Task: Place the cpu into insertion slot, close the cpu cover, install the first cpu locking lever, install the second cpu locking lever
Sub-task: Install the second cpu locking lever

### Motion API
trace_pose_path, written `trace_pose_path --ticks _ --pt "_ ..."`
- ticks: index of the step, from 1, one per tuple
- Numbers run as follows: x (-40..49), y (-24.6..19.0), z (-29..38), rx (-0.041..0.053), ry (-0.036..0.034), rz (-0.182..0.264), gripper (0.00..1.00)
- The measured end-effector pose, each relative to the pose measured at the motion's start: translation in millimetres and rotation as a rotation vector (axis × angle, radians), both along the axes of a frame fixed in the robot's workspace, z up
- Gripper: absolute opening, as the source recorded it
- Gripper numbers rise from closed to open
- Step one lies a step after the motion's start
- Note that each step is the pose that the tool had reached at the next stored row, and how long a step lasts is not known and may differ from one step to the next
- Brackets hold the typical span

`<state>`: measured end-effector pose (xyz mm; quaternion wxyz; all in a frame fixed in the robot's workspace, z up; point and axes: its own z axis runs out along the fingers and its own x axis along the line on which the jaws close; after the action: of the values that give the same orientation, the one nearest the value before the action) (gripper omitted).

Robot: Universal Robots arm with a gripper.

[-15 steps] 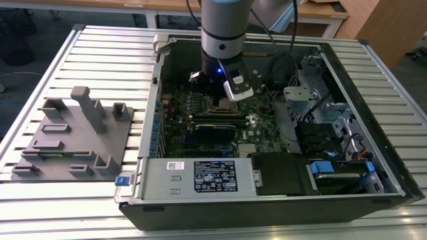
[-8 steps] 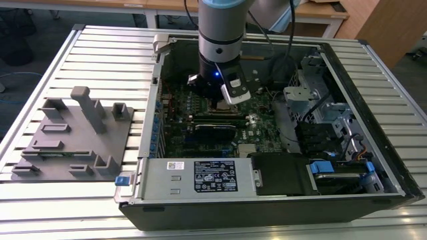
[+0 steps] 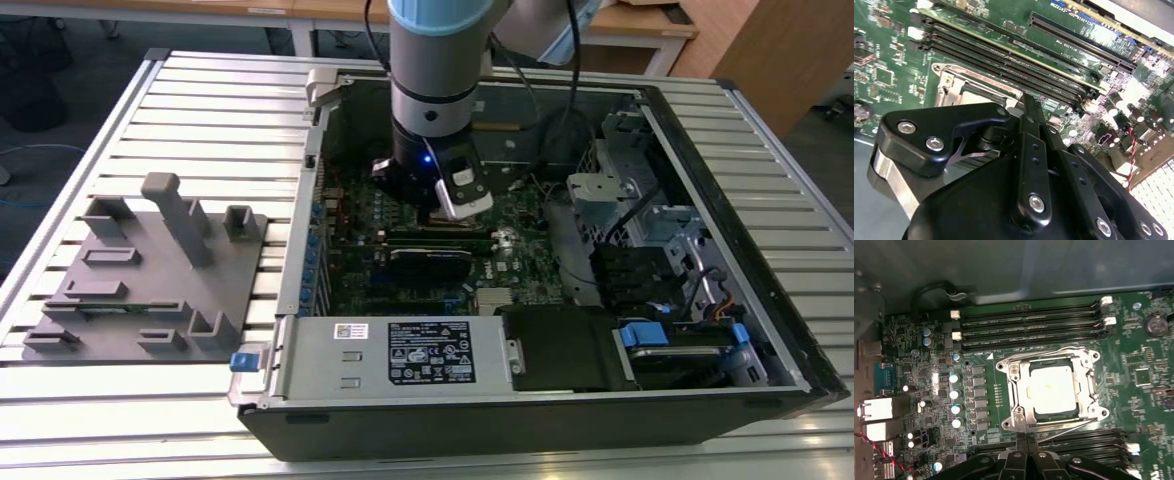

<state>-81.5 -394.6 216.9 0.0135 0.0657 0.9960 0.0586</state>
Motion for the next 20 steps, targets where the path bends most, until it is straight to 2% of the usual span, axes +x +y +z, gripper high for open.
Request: trace_pose_path --ticks 2,15,20 --pt "-1.6 0.0 -2.8 0.0000 0.0000 0.000 0.10" --pt "-7.3 0.0 -8.7 0.0000 0.0001 0.000 0.10" --pt "-8.6 -0.1 -9.1 0.0055 0.0002 0.000 0.10"
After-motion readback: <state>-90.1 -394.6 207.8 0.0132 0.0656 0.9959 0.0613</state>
